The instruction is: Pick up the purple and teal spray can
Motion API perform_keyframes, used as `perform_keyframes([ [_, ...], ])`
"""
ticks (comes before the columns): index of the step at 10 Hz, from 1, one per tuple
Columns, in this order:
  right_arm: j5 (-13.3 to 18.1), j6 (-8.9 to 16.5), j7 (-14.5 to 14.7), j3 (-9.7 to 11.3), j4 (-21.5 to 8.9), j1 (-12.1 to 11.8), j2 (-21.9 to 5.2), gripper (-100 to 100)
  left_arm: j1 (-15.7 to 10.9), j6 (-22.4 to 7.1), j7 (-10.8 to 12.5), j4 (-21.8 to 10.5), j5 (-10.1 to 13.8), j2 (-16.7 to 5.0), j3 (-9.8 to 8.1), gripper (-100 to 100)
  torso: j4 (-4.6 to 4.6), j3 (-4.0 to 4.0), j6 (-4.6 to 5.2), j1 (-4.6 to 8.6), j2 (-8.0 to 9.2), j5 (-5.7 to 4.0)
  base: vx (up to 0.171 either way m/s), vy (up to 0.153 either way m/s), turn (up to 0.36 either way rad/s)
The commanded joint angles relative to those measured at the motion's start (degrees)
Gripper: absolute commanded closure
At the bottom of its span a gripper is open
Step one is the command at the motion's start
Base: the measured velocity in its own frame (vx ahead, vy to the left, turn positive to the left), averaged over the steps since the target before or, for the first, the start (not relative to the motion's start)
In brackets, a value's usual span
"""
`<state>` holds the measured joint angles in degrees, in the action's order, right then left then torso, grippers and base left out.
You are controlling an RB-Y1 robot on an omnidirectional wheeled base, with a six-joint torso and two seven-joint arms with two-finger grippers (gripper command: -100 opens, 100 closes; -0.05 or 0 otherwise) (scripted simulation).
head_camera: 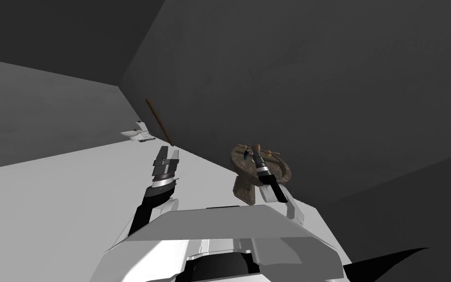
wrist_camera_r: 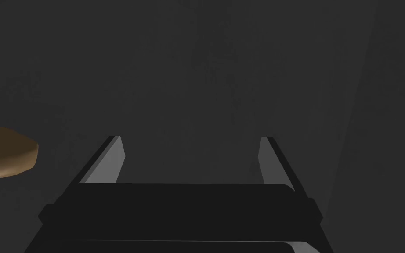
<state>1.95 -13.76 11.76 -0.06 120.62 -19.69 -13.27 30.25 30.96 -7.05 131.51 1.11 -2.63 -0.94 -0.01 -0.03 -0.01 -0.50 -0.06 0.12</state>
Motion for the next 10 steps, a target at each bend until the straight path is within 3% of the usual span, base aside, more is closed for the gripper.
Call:
perform_keyframes([
  [1,1.5,1.4,1.7,-0.8,-1.6,1.1,-0.8,-100,0.0,0.0,0.0,0.0,0.0,0.0,0.0,0,0.0,0.0,0.0,0.0,0.0,0.0,0.025,0.113,-0.128],
  [5,6.1,4.3,6.4,-2.5,-7.0,4.0,-1.4,-100,0.0,0.0,0.0,0.0,0.0,0.0,0.0,0,-0.02,-0.05,0.0,0.01,-0.08,0.0,0.018,0.121,-0.095],
  [10,12.6,7.1,12.4,-5.0,-14.8,6.2,-1.8,-100,0.0,0.0,0.0,0.0,0.0,0.0,0.0,0,-0.07,-0.17,-0.01,0.15,-0.29,-0.03,0.067,0.092,-0.065],
])
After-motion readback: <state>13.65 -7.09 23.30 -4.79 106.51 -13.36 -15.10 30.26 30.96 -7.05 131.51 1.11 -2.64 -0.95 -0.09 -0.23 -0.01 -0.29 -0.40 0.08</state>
